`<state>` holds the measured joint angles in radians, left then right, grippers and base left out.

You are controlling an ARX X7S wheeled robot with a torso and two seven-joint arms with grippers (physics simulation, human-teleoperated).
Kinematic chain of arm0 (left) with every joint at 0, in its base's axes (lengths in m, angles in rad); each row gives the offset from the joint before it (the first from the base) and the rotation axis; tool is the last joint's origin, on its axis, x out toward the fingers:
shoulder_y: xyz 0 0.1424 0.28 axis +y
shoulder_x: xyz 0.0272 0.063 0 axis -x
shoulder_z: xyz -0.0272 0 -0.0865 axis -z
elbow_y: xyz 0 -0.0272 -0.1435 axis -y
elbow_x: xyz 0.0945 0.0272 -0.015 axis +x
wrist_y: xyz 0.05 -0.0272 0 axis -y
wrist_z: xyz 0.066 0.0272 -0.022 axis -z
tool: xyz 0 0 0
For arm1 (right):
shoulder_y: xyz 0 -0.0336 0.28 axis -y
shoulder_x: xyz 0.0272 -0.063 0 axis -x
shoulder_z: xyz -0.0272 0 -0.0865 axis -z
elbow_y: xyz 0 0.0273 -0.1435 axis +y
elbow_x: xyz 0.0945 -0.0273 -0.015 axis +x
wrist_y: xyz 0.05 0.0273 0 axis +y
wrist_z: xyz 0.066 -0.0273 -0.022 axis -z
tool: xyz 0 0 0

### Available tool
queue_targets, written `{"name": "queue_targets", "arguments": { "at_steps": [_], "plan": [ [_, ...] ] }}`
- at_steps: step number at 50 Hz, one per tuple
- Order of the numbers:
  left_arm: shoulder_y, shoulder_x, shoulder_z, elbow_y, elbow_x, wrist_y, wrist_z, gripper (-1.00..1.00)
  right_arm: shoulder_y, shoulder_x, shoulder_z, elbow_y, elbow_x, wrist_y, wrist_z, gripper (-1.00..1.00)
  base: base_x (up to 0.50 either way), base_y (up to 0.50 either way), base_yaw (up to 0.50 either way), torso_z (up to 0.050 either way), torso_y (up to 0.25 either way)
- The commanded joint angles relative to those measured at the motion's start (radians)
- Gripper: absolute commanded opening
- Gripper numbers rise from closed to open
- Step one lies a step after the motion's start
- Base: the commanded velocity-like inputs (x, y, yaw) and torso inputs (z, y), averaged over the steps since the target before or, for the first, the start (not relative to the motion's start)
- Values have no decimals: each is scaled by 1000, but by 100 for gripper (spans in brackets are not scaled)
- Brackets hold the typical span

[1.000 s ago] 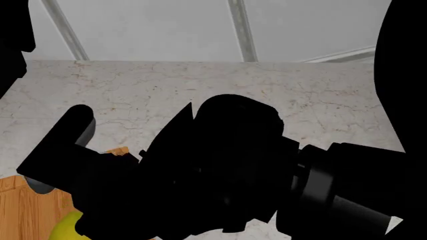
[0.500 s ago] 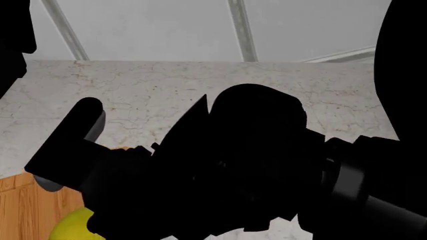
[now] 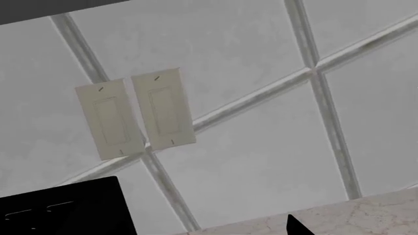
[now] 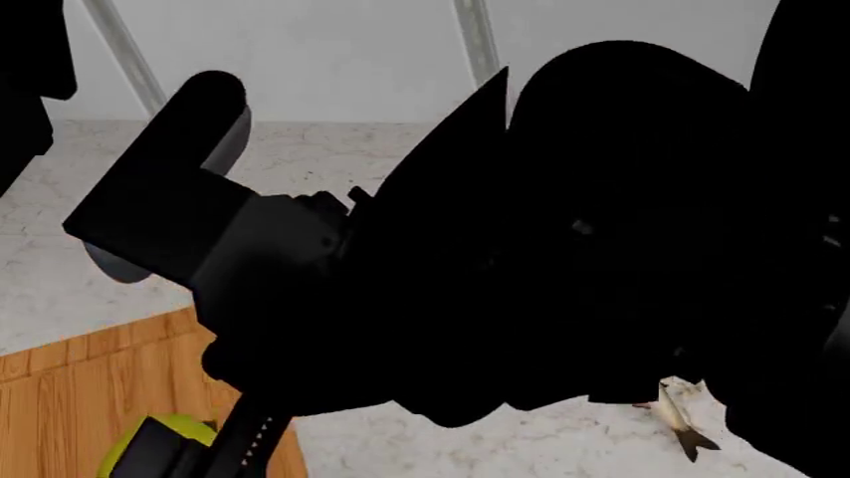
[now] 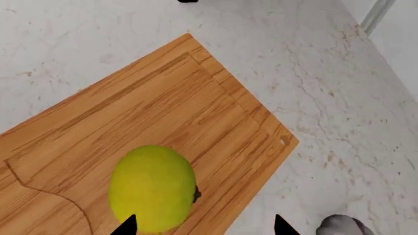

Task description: Clear the non-vegetable object off the cutting board and place the vegetables onto it.

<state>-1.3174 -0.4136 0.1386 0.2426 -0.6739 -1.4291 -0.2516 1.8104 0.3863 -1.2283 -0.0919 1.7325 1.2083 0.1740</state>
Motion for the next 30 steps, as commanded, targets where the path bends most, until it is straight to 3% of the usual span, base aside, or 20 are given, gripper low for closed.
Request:
{"name": "queue_targets", "arguments": {
  "at_steps": [1,30],
  "plan": [
    [-5,22,-25,2,0,-9,20,100,50,45,41,51,-35,1,-41,100,0,0,0,0,0],
    [10,23,2,-17,-7,31,15,100,-4,83,-60,244,-324,-96,-169,100,0,0,0,0,0]
  ]
}}
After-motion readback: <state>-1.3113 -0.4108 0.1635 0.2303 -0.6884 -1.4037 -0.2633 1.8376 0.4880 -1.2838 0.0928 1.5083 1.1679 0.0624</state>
